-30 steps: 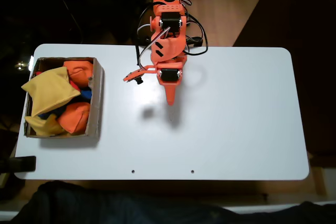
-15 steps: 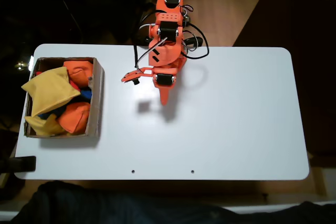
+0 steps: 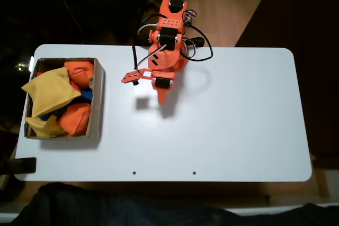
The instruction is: Grasp a bag and put it in the box.
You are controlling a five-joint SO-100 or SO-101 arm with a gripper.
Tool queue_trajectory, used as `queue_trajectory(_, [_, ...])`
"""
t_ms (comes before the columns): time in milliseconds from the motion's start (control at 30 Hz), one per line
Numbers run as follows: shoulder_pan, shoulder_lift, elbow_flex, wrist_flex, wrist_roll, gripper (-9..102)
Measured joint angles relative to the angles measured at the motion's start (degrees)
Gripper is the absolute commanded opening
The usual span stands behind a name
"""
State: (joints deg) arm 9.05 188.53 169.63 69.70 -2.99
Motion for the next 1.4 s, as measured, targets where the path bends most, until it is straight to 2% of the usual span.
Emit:
queue_trajectory(167, [-0.3, -0.2, 0.0, 1.3, -0.8, 0])
queue_trajectory(500, [-7.7, -0.1, 0.0, 4.5, -2.4, 0])
queue_trajectory(800, [-7.8, 0.2, 0.0, 7.3, -2.4, 0])
queue_trajectory(1400, [-7.8, 0.2, 0.0, 7.6, -2.3, 0])
